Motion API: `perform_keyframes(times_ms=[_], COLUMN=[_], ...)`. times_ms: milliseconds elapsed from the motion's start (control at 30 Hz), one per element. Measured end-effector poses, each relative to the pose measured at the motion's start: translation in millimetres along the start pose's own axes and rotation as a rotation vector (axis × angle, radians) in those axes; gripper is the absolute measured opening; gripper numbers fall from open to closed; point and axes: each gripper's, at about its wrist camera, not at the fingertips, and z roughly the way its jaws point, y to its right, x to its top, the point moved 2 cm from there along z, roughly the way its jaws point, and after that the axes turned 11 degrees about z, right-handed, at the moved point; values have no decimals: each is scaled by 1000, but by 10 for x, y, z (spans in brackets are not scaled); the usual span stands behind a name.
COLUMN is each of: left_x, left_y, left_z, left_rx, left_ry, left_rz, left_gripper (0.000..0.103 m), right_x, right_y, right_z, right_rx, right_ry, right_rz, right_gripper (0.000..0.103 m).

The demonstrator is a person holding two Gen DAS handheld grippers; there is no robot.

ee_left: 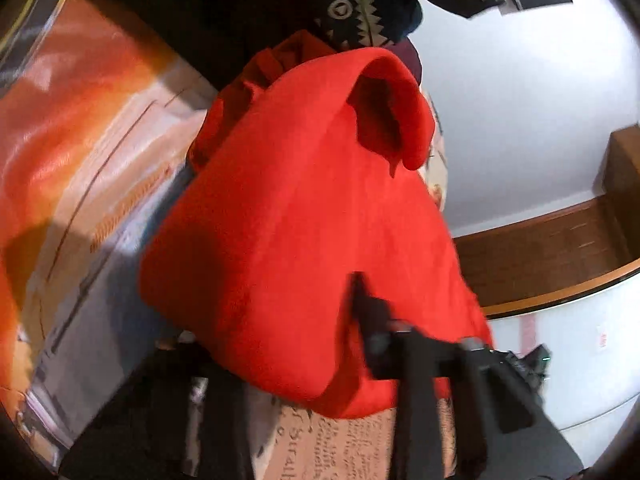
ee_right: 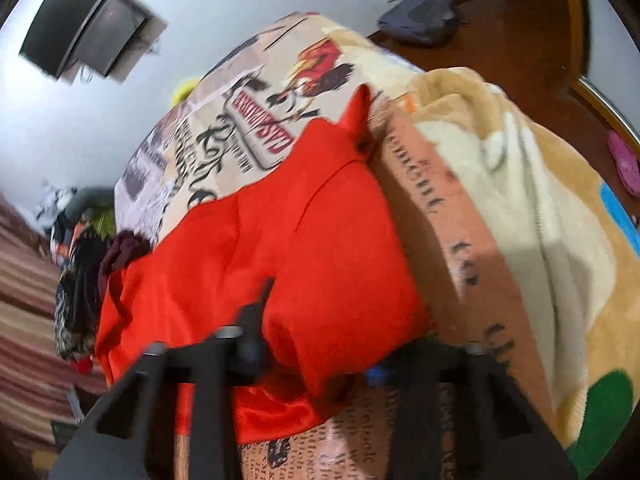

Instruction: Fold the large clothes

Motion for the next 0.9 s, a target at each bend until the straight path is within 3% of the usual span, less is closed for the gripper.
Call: perform_keyframes(times_ms=[200, 400, 533, 700, 800, 900], left_x=[-43, -70, -138, -444, -623, -679], left_y=[440, 785, 706, 204, -142, -184], left_z=[-271, -765, -956, -831, -860, -883], left_rx=[163, 136, 102, 184, 186, 181], left_ry=[31, 3, -53, -148, -166, -147], left_rz=[198, 345, 328, 237, 177, 158], left_gripper=[5, 5, 5, 13, 26, 29], right_x=[-146, -541, -771, -844, -802, -741], right_y=[-152, -117, 4, 82, 91, 28], right_z=[-406, -886, -1056, -1155, -1295, -1387], right_rx=[28, 0, -32, -111, -144, -177], right_ry=[33, 34, 23, 54, 116, 159], right_rz=[-146, -285, -333, -350, -340, -342], right_gripper=[14, 13, 18, 38, 39, 39])
